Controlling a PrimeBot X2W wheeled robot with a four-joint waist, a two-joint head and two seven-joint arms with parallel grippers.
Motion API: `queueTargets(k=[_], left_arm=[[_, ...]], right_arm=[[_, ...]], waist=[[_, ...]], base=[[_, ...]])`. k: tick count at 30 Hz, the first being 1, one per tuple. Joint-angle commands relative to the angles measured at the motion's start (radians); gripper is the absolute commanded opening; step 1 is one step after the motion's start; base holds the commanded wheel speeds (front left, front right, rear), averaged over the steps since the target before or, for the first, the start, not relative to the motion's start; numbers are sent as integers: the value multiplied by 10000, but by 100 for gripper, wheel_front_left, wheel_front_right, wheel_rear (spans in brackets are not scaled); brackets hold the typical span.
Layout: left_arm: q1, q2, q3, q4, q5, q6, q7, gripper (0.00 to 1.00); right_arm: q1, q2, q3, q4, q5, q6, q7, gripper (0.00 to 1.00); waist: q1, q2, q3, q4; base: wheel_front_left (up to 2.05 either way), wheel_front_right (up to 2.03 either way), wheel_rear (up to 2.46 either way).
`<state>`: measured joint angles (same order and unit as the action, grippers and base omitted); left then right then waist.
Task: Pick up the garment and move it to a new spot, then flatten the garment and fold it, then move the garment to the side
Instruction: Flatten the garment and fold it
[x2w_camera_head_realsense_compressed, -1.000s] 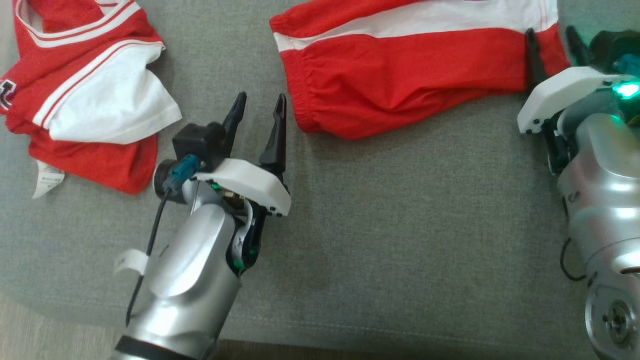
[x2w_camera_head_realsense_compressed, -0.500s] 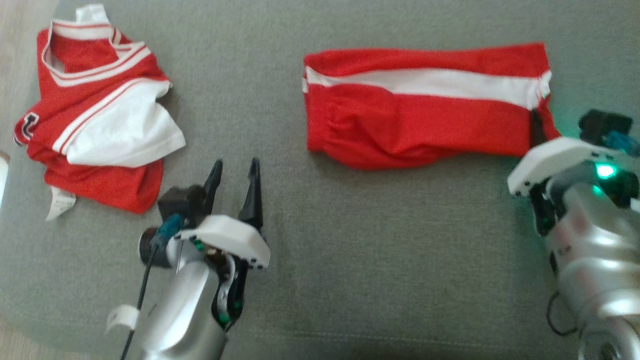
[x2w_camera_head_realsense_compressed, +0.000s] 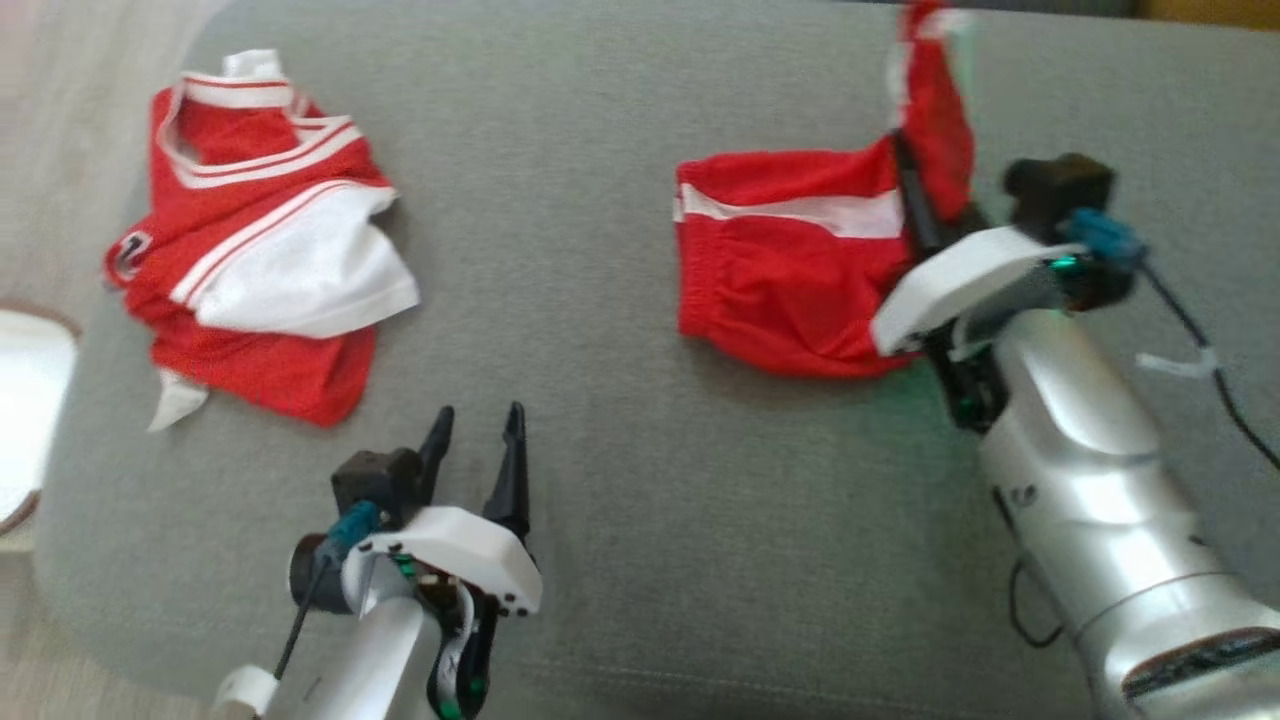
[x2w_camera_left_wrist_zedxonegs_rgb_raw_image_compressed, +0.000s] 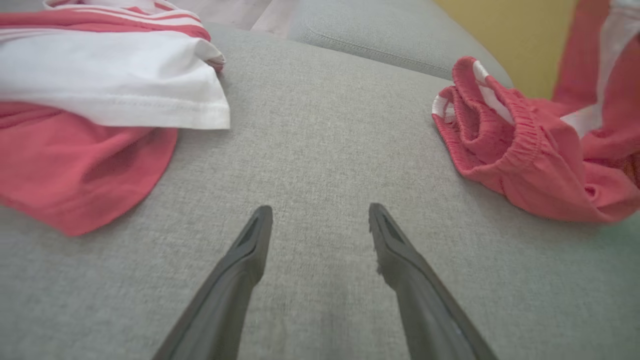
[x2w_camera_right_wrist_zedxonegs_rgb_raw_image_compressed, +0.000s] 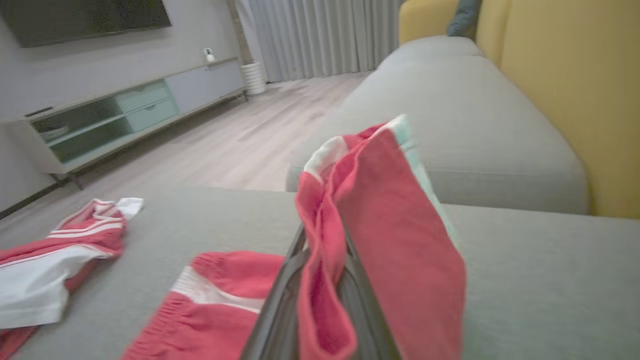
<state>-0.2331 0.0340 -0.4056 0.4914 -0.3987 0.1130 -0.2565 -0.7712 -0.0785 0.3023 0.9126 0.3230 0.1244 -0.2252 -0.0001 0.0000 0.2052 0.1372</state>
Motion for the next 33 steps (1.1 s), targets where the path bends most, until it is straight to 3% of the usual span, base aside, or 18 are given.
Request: queueTargets(k=[1,6,7,8,14,19,26,33], left_arm=[[-75,162,239,-231,-48,-16,-53,100],[-28,162,-71,-198,-105,-7,-53,100],[-21,162,-136,-192,-109,-9,-53,100],[-12,162,-182,-190,-115,4,-53,100],[-10,162,-70,-203,64,122,-53,100],[38,162,363,-279,473,158,-53,100],[92,162,1074,-527,1239,181,-53,100],[414,162,1567,-671,1574,224,-53,100]], right_arm=[[-50,178,478,-463,226,63,87,0],[517,270,1888,-940,1172,63,586,0],[639,274,2083,-1030,1433,63,596,45],[753,276,2278,-1119,1675,63,585,100],[1079,280,2652,-1254,2303,63,7,100],[1308,281,1474,-976,1964,63,-343,100],[2466,281,-967,-2095,27,63,-362,100],[3639,282,-1720,-2491,-440,63,-364,100]], waist=[[1,0,-149,402],[1,0,-274,1122],[1,0,-294,1232],[1,0,-312,1298],[1,0,-416,989],[1,0,-558,129],[1,0,-751,-1044],[1,0,-1106,-1651]], base=[[0,0,0],[0,0,0],[0,0,0],[0,0,0],[0,0,0],[0,0,0],[0,0,0],[0,0,0]])
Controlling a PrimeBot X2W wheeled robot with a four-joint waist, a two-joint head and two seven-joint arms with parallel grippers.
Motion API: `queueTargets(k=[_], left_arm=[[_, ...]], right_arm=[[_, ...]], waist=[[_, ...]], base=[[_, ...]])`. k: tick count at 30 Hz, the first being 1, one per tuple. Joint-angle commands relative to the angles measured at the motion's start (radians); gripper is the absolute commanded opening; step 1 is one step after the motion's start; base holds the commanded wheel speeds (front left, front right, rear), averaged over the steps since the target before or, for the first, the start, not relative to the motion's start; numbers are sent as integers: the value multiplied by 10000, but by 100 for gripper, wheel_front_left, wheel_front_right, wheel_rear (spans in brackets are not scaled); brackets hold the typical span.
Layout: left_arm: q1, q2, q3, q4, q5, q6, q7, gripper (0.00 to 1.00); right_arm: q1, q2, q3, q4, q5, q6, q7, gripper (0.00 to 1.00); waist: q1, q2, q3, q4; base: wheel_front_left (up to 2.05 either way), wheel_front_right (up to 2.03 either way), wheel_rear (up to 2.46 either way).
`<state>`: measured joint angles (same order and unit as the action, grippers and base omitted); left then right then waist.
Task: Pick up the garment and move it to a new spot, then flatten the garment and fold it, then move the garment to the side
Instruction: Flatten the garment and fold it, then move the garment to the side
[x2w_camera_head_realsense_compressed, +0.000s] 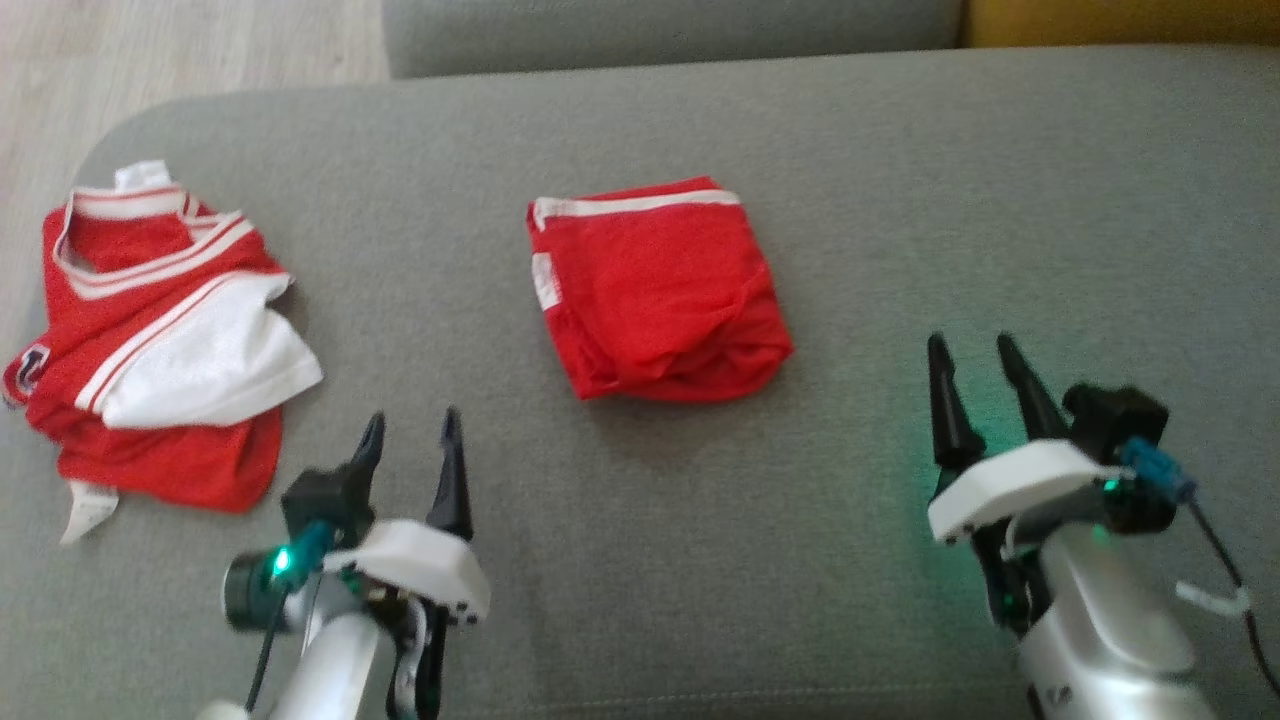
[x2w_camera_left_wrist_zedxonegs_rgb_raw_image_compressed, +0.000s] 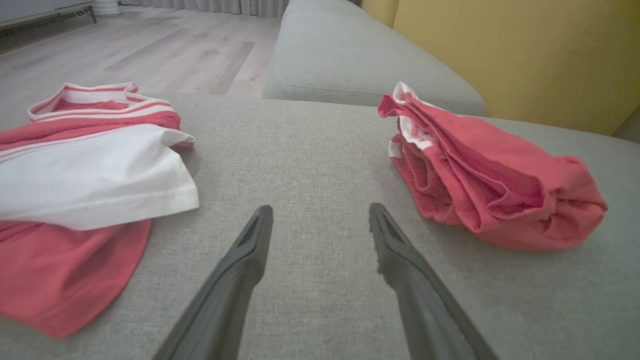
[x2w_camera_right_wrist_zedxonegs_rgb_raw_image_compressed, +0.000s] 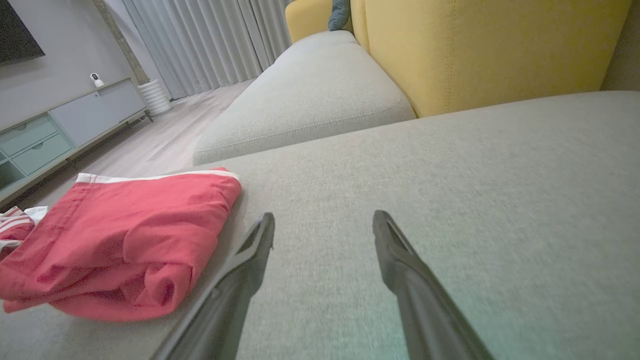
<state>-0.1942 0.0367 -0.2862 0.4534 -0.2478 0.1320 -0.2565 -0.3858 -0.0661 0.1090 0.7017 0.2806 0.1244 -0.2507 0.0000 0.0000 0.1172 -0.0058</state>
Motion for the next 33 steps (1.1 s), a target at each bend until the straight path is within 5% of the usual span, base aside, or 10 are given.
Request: queueTargets(k=[1,16,25,33], left_arm=[[124,135,447,-323,81,38,-53,100],[864,135,449,-745,392,-44,-53,100],[-19,135,-732,-910,187,-119,-53,100],[-156,135,-969,-891,10,-23,-53,100]], right_arm=[[-43,157,242,-386,-9,63,-109,100],[661,158,747,-333,622,63,-110,100],[-1737,158,1007,924,323,63,-110,100],[-3401,158,578,3593,133,63,17,100]], waist=[[0,0,-298,-299],[0,0,-277,-86],[0,0,979,1555],[0,0,1433,2621]], base=[[0,0,0],[0,0,0],[0,0,0],[0,0,0]])
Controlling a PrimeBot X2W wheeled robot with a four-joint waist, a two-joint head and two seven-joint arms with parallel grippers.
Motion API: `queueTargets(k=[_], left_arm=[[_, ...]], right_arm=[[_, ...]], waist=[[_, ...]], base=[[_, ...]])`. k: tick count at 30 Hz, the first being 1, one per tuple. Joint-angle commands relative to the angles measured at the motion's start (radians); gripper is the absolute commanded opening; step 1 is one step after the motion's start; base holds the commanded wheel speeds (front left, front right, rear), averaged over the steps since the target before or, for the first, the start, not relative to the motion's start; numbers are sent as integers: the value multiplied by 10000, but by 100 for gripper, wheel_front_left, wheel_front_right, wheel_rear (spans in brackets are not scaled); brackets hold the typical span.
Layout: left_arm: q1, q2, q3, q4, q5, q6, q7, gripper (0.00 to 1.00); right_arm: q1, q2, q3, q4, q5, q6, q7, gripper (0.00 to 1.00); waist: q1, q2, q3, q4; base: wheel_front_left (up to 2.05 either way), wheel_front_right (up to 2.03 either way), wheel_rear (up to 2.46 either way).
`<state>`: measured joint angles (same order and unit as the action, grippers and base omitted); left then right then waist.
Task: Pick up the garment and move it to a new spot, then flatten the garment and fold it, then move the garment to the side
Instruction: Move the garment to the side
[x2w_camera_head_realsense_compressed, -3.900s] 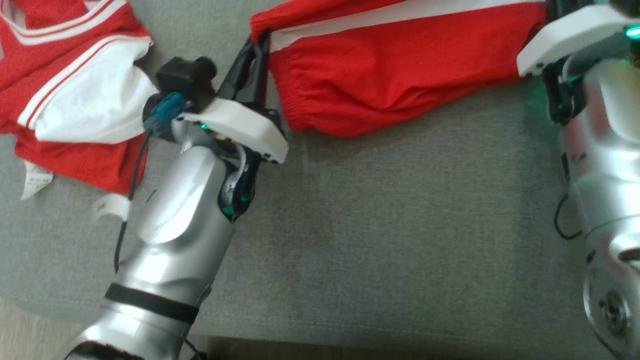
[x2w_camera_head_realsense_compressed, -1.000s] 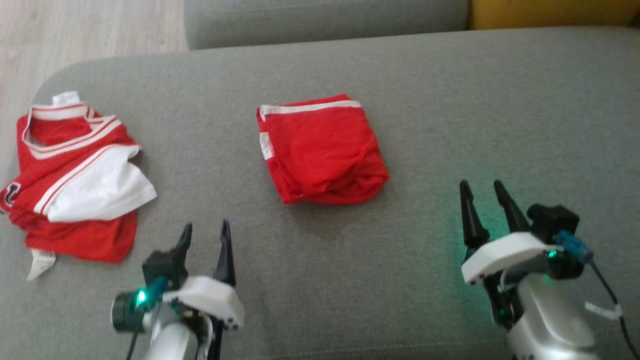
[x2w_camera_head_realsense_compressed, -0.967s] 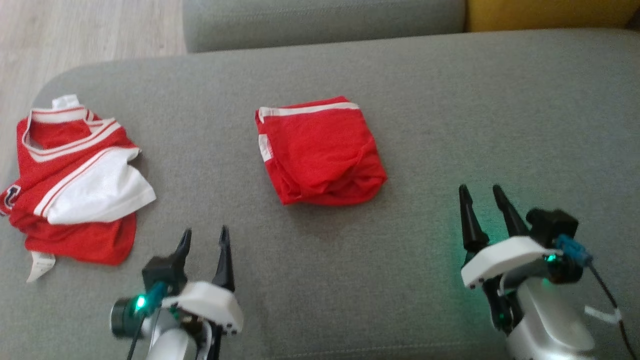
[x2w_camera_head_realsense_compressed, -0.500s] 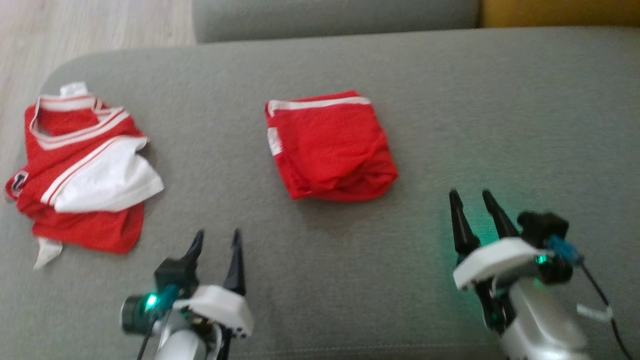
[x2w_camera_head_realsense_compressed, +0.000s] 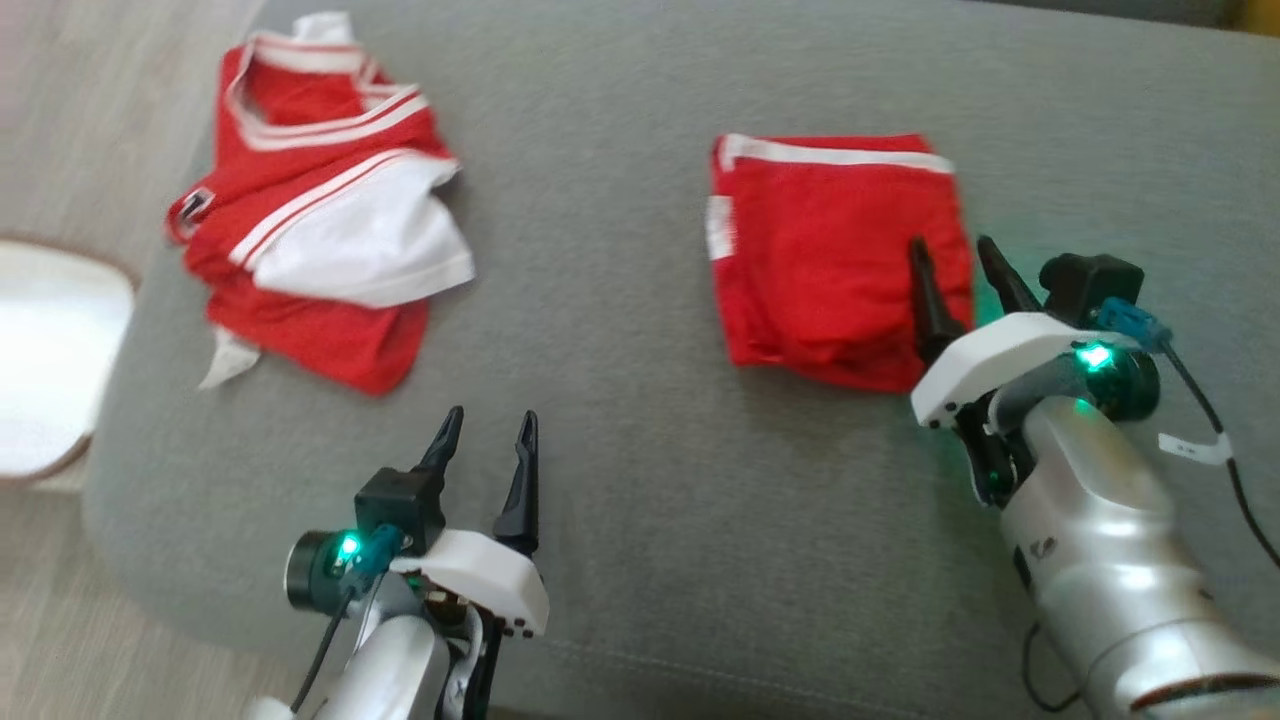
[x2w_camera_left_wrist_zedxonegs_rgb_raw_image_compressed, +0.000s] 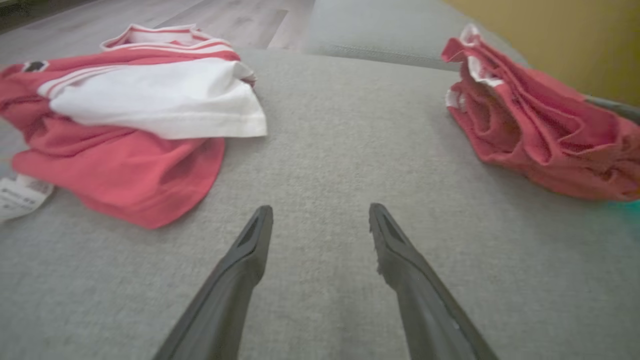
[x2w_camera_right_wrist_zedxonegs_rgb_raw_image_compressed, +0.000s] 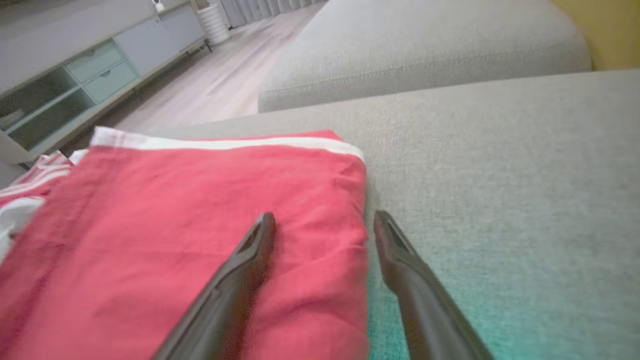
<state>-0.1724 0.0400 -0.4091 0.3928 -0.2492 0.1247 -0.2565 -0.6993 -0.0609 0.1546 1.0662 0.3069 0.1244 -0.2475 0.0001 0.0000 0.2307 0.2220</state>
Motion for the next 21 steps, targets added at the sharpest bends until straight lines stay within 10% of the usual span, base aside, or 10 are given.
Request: queueTargets(k=[1,2,3,10,21], left_arm=[[-381,102,259,-296,47,40,-53,100],[-382,102,266,-307,57,35,-53,100],[-381,102,282,-309,83,36,-53,100],[-371,102,468,-291,248,19,-53,100],[-968,102,689,-126,584,-339,-53,100]], right_arm=[[-382,106,60,329,-228,63,70,100],[-477,106,11,598,-214,63,88,67],[-558,106,-24,802,-232,63,66,0],[-552,106,193,877,191,63,-111,0],[127,106,1570,-565,702,63,-141,0]], waist=[[-1,0,321,385],[-1,0,345,404],[-1,0,364,386],[-1,0,118,-574],[-1,0,-228,-4837]], base=[[0,0,0],[0,0,0],[0,0,0],[0,0,0],[0,0,0]])
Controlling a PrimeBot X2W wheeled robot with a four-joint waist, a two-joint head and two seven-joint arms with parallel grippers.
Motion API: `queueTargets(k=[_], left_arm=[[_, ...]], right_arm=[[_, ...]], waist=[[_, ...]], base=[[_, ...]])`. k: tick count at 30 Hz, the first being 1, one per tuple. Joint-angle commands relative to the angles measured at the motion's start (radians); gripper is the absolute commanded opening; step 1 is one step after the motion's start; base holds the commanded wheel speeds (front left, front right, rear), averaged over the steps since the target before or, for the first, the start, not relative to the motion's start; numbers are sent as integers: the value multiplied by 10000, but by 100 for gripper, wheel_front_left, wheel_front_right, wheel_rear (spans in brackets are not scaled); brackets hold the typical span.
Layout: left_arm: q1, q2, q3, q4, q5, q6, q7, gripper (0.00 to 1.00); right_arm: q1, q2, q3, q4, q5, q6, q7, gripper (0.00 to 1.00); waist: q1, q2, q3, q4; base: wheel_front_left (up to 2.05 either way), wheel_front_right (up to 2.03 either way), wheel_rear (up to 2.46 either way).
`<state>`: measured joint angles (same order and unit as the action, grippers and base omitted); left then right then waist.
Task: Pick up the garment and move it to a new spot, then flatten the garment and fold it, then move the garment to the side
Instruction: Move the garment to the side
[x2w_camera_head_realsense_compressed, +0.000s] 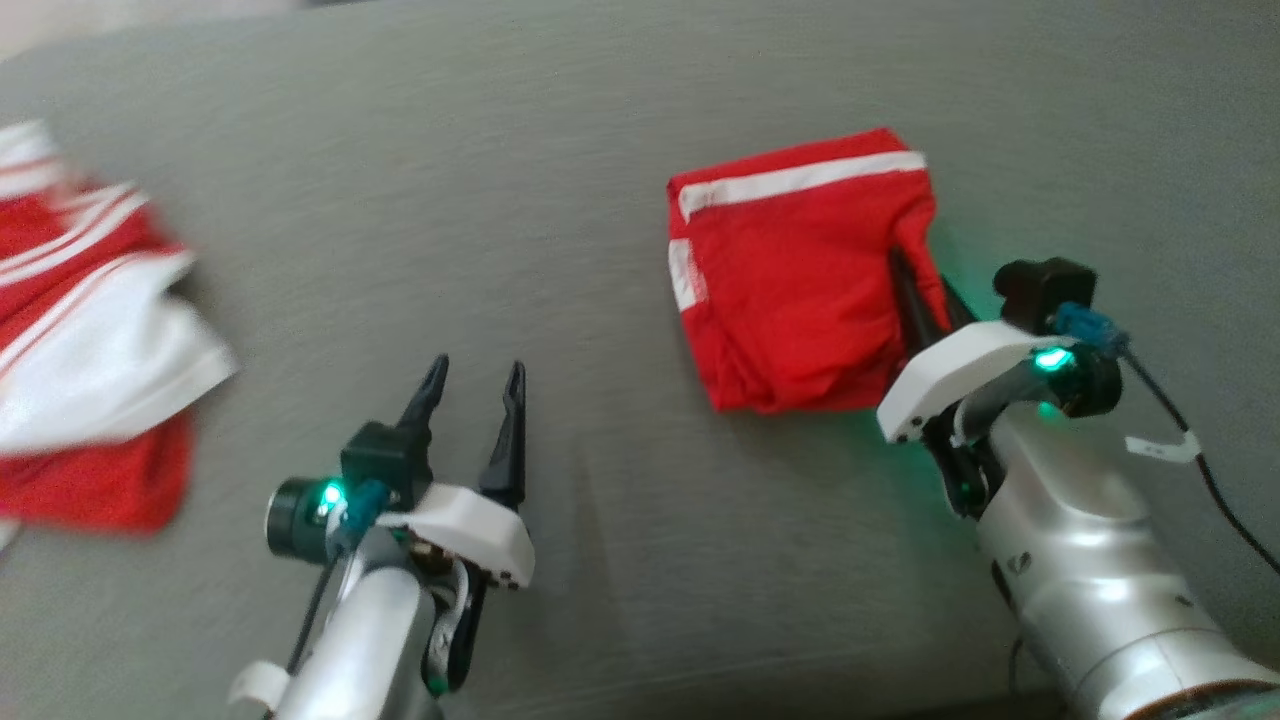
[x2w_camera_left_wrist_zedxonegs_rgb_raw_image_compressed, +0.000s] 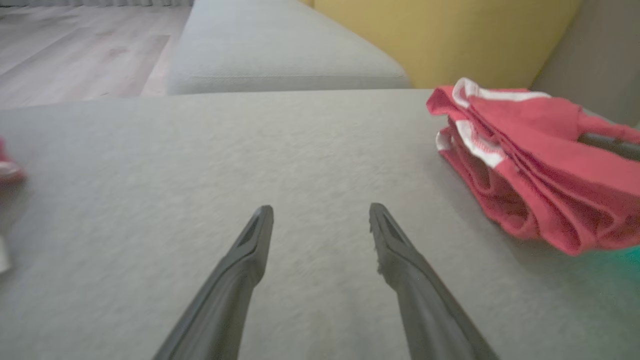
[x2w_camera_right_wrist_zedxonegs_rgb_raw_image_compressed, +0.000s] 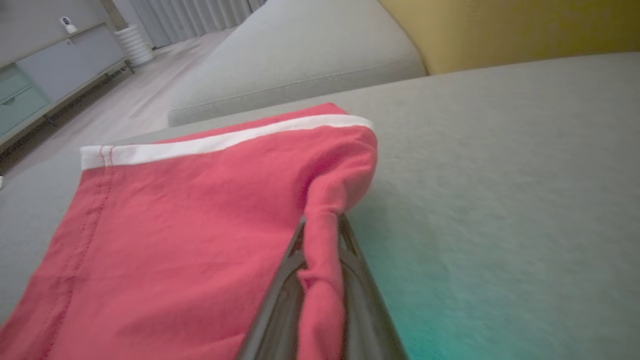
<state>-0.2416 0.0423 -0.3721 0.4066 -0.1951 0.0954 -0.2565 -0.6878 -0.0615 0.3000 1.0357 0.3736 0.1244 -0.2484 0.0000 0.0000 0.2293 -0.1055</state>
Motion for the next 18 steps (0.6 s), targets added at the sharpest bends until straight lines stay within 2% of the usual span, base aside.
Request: queueTargets(k=[1,4,8,13,18], left_arm=[[-357,79,369,-305,-23,-17,-53,100],[-565,79,407,-439,-209,57,-53,100],[-709,79,201,-407,-124,-2,-53,100],[-819,79,172,-396,20,-63,-53,100],[-853,79,103,-362,257,-235,-53,100]], right_arm=[[27,112,272,-238,47,63,-131,0],[-19,112,455,-120,88,63,-132,0],[-144,112,347,-100,-1,63,-132,0],[-195,112,-97,-175,2,63,-133,0],[-710,-322,-827,-210,-1112,63,-133,0]], waist=[[0,0,-212,-1918],[0,0,-154,-2784],[0,0,29,-3501],[0,0,376,-3681],[0,0,725,-3435]], base=[[0,0,0],[0,0,0],[0,0,0],[0,0,0],[0,0,0]])
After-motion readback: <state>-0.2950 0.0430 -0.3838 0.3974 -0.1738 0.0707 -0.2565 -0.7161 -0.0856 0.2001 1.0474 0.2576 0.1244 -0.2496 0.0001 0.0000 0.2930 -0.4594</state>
